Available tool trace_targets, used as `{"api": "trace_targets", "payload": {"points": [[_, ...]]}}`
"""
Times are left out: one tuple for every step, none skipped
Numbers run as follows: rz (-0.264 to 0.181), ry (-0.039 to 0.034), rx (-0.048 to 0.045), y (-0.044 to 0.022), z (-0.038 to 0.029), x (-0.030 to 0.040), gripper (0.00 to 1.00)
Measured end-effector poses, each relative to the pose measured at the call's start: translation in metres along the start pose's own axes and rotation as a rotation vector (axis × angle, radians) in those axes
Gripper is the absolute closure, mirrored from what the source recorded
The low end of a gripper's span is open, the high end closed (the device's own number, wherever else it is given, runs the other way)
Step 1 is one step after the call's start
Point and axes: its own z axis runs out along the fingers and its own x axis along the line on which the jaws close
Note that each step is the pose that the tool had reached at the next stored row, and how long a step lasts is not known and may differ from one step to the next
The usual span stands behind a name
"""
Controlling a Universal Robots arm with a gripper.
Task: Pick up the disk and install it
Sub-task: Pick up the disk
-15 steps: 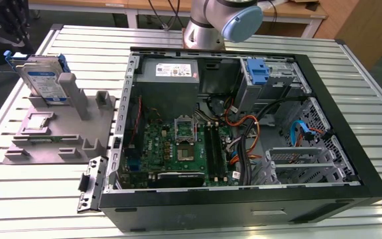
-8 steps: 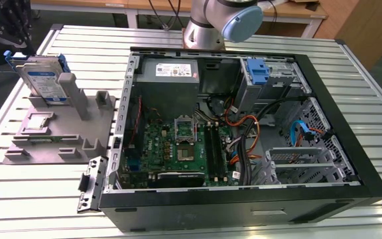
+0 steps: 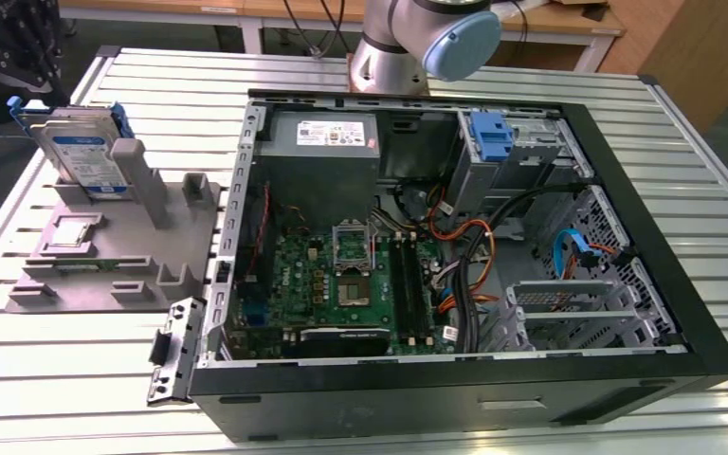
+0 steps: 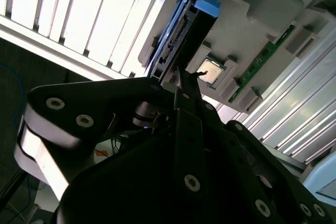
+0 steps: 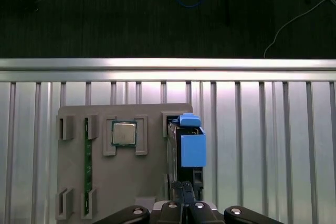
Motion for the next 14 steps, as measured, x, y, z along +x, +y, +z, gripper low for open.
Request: {"api": "trace_targets", "payload": {"points": [[0.0,0.0,0.0,0.0,0.0,0.0,0.9],[0.0,0.0,0.0001,0.0,0.0001,0.0,0.9],[0.0,-0.0001,0.0001,0.0,0.0001,0.0,0.9],[0.0,0.0,0.0001,0.0,0.0002,0.0,0.9],[0.0,-0.0001,0.0001,0.0,0.0002,0.0,0.9],[0.0,-0.0001,0.0001,0.0,0.0002,0.0,0.9],[0.0,-0.0001,0.0001,0.0,0.0003,0.0,0.89],[0.0,-0.0001,0.0001,0.0,0.0003,0.0,0.89],[0.0,-0.0001,0.0001,0.0,0.0003,0.0,0.83],[0.0,-0.0001,0.0001,0.0,0.0003,0.0,0.77],[0.0,0.0,0.0001,0.0,0.0003,0.0,0.77],[0.0,-0.0001,0.0001,0.0,0.0004,0.0,0.71],[0.0,-0.0001,0.0001,0.0,0.0004,0.0,0.71],[0.0,0.0,0.0001,0.0,0.0004,0.0,0.65]]}}
